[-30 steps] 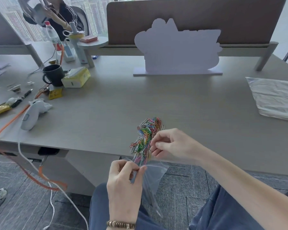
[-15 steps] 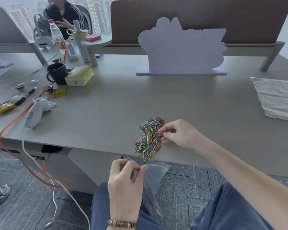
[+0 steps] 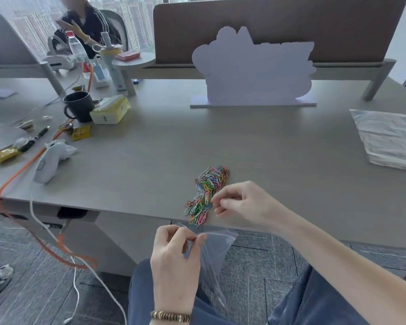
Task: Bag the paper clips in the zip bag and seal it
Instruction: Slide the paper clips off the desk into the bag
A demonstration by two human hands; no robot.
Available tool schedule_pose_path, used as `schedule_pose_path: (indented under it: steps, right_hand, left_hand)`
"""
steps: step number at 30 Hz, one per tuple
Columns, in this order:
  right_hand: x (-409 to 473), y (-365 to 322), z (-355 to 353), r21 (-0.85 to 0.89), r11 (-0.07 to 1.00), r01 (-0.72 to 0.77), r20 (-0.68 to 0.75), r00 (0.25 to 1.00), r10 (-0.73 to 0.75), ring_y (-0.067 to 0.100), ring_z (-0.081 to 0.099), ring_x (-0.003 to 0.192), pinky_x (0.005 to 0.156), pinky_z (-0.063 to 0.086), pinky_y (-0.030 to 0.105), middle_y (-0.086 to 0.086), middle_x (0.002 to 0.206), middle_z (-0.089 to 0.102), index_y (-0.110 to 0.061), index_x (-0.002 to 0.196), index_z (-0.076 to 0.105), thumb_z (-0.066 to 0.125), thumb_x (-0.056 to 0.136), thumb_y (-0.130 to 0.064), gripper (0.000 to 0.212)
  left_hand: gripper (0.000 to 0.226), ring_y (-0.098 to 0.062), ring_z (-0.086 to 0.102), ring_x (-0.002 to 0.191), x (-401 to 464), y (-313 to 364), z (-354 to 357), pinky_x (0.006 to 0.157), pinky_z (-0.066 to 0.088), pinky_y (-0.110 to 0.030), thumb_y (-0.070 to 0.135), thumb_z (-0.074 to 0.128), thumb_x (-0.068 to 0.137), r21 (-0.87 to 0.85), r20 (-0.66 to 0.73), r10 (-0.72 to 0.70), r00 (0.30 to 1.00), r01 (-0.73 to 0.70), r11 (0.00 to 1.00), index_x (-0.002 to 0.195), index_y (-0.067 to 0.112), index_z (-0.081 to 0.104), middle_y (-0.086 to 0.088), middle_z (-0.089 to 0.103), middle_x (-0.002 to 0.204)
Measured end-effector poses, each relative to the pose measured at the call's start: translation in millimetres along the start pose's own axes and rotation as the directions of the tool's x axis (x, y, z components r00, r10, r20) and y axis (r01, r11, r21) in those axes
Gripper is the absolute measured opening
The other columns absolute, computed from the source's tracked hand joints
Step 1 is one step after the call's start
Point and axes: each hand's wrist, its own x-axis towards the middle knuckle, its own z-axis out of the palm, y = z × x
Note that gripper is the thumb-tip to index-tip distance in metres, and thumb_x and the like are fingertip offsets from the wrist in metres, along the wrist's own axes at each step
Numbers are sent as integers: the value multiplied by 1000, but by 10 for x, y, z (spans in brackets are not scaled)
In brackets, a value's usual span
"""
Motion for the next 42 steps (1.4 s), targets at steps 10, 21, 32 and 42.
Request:
schedule_pose_path:
  steps: [10, 21, 32, 42]
  right_hand:
    - [650, 1, -377, -430, 902, -38, -203, 978, -56, 15, 69, 93, 80, 42, 19, 1, 118, 73, -17, 123, 68, 54, 97, -10, 31]
    - [429, -14, -118, -353, 935, -12, -87, 996, -20, 9, 77, 84, 78, 52, 7, 4, 99, 79, -15, 112, 74, 57, 96, -8, 25]
    - [34, -63, 203, -40, 999, -30, 77, 996, 33, 11, 76, 88, 91, 59, 30, 4, 97, 79, -11, 108, 75, 58, 96, -7, 21]
    - [168, -40, -128, -216, 976, 10, -188, 981, -51, 10, 75, 83, 90, 55, 25, 0, 90, 78, -18, 104, 75, 58, 96, -10, 21]
  left_hand:
    - [21, -8, 60, 65, -10, 10, 0, 65, 43, -11, 27, 85, 68, -11, 14, -14, 1000, 14, 1000, 63, 24, 65, 12, 52, 82]
    - [20, -10, 59, 63, 5, -32, -36, 66, 43, -14, 24, 85, 67, -13, -12, 1, 1000, -1, 1000, 62, 22, 66, 8, 53, 81]
    - [20, -6, 58, 62, 29, -45, -48, 64, 41, -6, 23, 85, 66, -14, -24, 7, 1000, -8, 1000, 63, 20, 66, 6, 53, 79]
    - [21, -8, 60, 62, 24, -45, -33, 65, 41, -6, 23, 86, 66, -17, -20, -2, 1000, 2, 1000, 62, 21, 66, 7, 53, 80]
